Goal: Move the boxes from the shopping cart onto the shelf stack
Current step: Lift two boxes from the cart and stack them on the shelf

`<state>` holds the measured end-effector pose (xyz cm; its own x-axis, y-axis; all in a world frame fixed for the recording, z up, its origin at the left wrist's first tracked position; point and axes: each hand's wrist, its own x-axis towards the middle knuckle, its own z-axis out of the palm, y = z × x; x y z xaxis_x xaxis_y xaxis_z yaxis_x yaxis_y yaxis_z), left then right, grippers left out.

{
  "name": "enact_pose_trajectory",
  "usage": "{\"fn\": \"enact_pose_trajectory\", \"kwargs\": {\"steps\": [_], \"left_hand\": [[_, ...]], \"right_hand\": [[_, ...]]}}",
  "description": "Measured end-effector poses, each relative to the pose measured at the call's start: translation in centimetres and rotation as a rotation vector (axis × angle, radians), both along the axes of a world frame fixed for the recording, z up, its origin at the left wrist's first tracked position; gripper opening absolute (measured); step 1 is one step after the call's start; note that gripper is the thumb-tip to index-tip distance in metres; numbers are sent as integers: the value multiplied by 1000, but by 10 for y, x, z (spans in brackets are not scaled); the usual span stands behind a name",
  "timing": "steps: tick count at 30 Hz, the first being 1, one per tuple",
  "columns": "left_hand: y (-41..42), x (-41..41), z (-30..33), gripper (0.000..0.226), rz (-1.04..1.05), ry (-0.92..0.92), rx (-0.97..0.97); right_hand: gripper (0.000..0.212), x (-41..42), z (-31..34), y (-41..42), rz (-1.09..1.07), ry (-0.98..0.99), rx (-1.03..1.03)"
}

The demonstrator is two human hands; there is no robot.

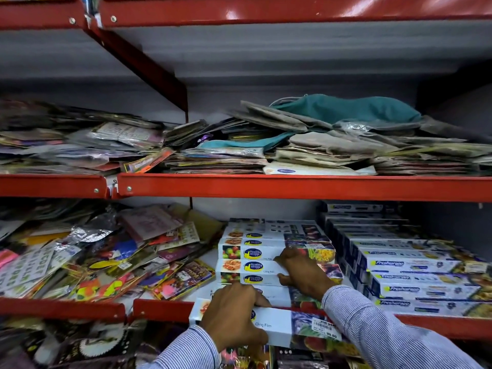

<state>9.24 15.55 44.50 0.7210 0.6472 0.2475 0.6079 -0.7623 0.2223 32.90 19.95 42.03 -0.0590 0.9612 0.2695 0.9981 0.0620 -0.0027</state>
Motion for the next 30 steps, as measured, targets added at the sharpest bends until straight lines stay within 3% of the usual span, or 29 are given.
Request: {"fn": "enact_pose_trajectory", "kwargs": {"steps": [6, 12, 21, 27, 30], "left_hand": [[7, 4, -9, 56, 5, 6, 5], [20, 13, -12, 58, 24, -9, 24], [51, 41, -2, 56, 49, -118, 18], [78, 61, -21, 57, 77, -206, -51], [81, 62, -36, 52, 26, -183, 47]], "right_hand": [[50, 3, -6, -1, -4, 68, 64], [20, 2, 1, -1, 16, 160, 167], [26, 12, 24, -2, 64, 287, 15], [30, 23, 14, -19, 33, 231, 19], [34, 24, -1, -31, 13, 196, 70]]}}
